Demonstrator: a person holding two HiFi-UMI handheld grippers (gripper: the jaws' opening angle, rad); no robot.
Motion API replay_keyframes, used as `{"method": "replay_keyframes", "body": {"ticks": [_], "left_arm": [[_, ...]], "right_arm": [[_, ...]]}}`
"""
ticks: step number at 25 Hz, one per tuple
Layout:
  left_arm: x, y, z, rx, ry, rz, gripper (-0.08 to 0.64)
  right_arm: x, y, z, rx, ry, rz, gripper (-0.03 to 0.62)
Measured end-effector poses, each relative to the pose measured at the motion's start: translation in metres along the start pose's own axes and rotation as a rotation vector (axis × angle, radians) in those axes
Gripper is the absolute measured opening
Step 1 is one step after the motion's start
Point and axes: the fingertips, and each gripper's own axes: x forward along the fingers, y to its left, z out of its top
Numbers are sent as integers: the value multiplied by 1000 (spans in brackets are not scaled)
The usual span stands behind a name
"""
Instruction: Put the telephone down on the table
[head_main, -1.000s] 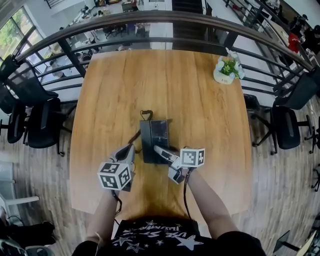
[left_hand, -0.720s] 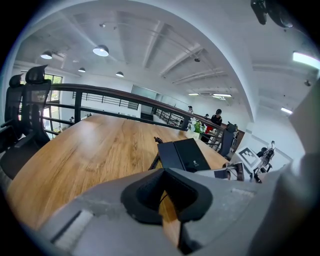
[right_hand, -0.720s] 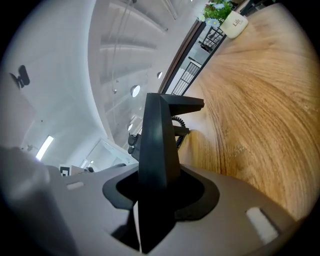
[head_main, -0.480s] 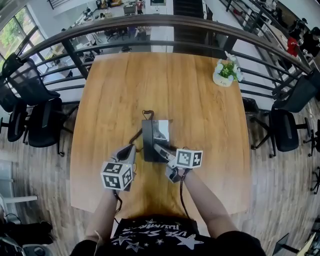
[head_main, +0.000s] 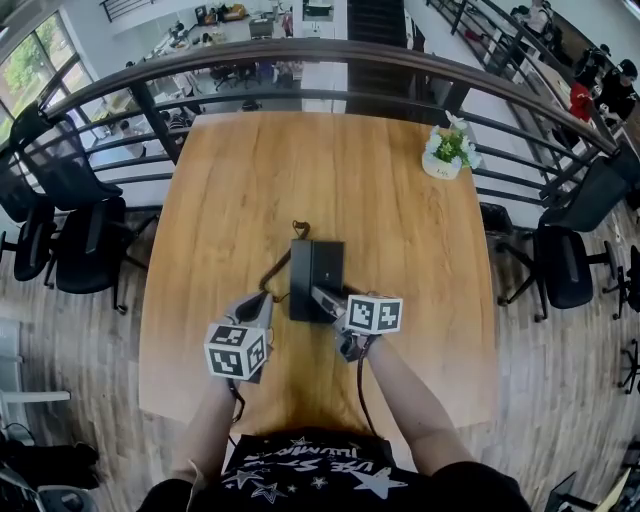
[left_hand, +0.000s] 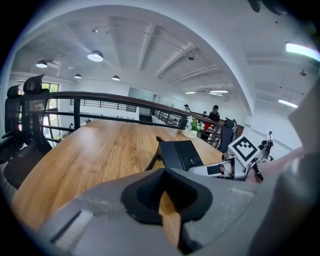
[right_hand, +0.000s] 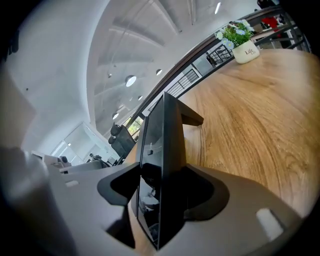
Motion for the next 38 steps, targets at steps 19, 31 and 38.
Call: {"method": "replay_keyframes", "body": {"ticks": [19,31,38], "left_arm": [[-45,-5,-3,-6,-54,-13,2],[-97,-27,-15,2,-97,-67,2],[-130,-26,-32,1,-108,-96,2]], "right_arm": [[-27,9,7,-112,-25,-155,339],[-82,63,8,-358,-182,-321,286],[-106,96,-7,-480,-290,-443,215]]}}
